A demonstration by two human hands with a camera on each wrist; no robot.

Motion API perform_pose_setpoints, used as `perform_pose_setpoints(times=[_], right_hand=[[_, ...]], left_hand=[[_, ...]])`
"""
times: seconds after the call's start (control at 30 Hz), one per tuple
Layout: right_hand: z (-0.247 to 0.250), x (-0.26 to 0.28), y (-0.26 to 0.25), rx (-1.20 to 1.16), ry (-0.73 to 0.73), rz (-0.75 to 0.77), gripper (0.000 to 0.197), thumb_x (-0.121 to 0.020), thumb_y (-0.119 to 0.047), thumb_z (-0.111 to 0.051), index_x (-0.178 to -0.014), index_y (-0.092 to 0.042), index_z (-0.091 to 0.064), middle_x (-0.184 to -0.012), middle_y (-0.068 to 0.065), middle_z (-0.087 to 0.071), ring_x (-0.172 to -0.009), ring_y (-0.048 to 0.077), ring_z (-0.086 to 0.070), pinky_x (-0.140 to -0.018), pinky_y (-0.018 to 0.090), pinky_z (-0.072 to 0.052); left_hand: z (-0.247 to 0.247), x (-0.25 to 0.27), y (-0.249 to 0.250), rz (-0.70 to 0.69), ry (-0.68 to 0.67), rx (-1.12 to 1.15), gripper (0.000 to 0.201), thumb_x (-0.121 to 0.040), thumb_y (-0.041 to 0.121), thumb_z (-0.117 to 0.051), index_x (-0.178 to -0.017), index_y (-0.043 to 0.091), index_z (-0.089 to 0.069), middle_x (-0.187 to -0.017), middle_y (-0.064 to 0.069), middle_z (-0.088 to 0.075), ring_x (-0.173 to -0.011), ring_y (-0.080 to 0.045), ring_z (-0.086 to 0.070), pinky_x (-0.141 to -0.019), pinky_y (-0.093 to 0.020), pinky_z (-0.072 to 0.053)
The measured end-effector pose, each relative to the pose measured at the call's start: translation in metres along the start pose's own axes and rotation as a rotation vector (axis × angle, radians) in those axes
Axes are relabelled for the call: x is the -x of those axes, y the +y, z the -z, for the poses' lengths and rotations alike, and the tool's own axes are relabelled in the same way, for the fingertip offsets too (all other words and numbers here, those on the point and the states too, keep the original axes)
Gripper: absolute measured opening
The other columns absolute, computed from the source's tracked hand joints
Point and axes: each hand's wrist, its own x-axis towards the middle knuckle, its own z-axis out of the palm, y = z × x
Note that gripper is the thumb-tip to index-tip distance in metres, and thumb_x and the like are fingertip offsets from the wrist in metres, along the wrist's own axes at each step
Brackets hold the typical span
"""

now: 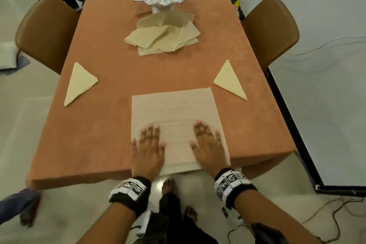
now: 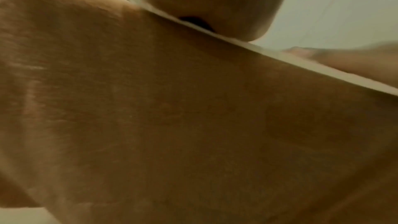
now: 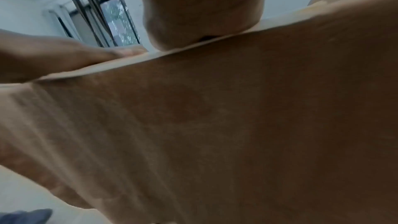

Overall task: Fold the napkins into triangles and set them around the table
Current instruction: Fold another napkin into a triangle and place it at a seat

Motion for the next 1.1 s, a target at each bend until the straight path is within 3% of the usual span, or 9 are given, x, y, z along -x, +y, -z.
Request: perform_pose_setpoints(times=[0.13, 0.2, 0.27, 0.37, 0.5, 0.7, 0.8, 0.9, 1.1], right_hand=[[0.018, 0.007, 0.058, 0.066, 0.063, -0.155, 0.074, -0.088, -0.056, 0.000, -0.152, -0.019, -0.007, -0.159, -0.002, -0.003, -0.147, 0.017, -0.004, -0.116, 0.050, -0.005], [0.025, 0.010, 0.059, 0.059, 0.068, -0.201, 0.069, -0.094, -0.053, -0.005, -0.152, -0.017, -0.004, -0.160, 0.000, 0.001, -0.147, 0.017, 0.001, -0.117, 0.049, -0.001], [0.023, 0.012, 0.032, 0.033, 0.118, -0.112, 0.064, -0.097, -0.048, -0.012, -0.152, -0.016, -0.004, -0.158, 0.000, 0.003, -0.146, 0.015, 0.001, -0.117, 0.048, 0.000], [0.001, 0.017, -0.021, -0.012, 0.045, 0.125, 0.069, -0.089, -0.050, 0.002, -0.151, -0.020, 0.001, -0.153, -0.008, 0.013, -0.144, 0.008, 0.009, -0.118, 0.047, 0.001], [-0.008, 0.018, 0.001, 0.067, 0.043, 0.068, 0.064, -0.093, -0.050, -0.005, -0.151, -0.023, -0.002, -0.156, -0.007, 0.006, -0.145, 0.013, 0.000, -0.118, 0.049, -0.004], [0.037, 0.007, 0.070, 0.022, 0.068, -0.337, 0.061, -0.100, -0.044, -0.022, -0.151, -0.015, -0.006, -0.160, 0.005, 0.000, -0.147, 0.022, -0.001, -0.117, 0.051, -0.004], [0.060, -0.031, 0.034, -0.042, 0.173, -0.168, 0.062, -0.099, -0.038, -0.032, -0.151, -0.013, -0.009, -0.159, 0.005, -0.004, -0.146, 0.022, -0.006, -0.117, 0.048, -0.007], [0.065, -0.081, -0.019, -0.056, 0.091, 0.056, 0.061, -0.100, -0.035, -0.032, -0.152, -0.015, -0.006, -0.160, 0.001, -0.002, -0.147, 0.017, -0.003, -0.118, 0.047, -0.007], [0.043, -0.120, -0.010, 0.030, -0.144, 0.064, 0.062, -0.101, -0.042, -0.023, -0.152, -0.020, 0.005, -0.159, -0.003, 0.009, -0.146, 0.013, 0.006, -0.116, 0.045, 0.003]], left_hand=[[0.014, 0.005, -0.057, 0.155, 0.045, -0.016, 0.069, -0.091, 0.056, 0.001, -0.153, 0.026, 0.002, -0.160, 0.002, 0.005, -0.147, -0.019, 0.004, -0.118, -0.051, 0.001], [0.023, 0.009, -0.057, 0.184, 0.038, 0.014, 0.071, -0.091, 0.057, 0.000, -0.153, 0.022, -0.002, -0.160, 0.000, 0.004, -0.147, -0.019, 0.004, -0.118, -0.052, 0.001], [0.023, 0.011, -0.026, 0.100, 0.083, 0.017, 0.069, -0.093, 0.052, -0.007, -0.152, 0.018, -0.002, -0.158, -0.002, 0.006, -0.146, -0.017, 0.006, -0.117, -0.050, 0.004], [0.004, 0.015, 0.032, -0.067, 0.049, 0.024, 0.066, -0.092, 0.050, -0.002, -0.152, 0.024, 0.002, -0.156, 0.005, 0.014, -0.146, -0.014, 0.008, -0.116, -0.047, 0.007], [-0.004, 0.022, 0.013, -0.023, -0.039, -0.033, 0.065, -0.090, 0.055, 0.004, -0.152, 0.034, 0.003, -0.157, 0.010, 0.012, -0.147, -0.014, 0.005, -0.116, -0.049, 0.005], [0.058, -0.005, -0.049, 0.475, -0.050, 0.149, 0.067, -0.098, 0.053, -0.016, -0.153, 0.017, -0.003, -0.160, -0.011, 0.004, -0.147, -0.027, 0.004, -0.115, -0.058, -0.001], [0.084, -0.050, -0.021, 0.235, 0.165, 0.150, 0.062, -0.101, 0.041, -0.028, -0.153, 0.013, -0.011, -0.160, -0.011, -0.003, -0.147, -0.027, -0.003, -0.115, -0.053, -0.003], [0.077, -0.094, 0.028, -0.082, 0.048, 0.060, 0.058, -0.103, 0.038, -0.024, -0.153, 0.020, -0.002, -0.160, -0.004, 0.006, -0.148, -0.021, 0.004, -0.116, -0.047, 0.002], [0.050, -0.130, 0.001, -0.010, -0.244, -0.031, 0.058, -0.101, 0.046, -0.016, -0.152, 0.031, 0.008, -0.158, 0.003, 0.018, -0.147, -0.019, 0.012, -0.116, -0.052, 0.004]])
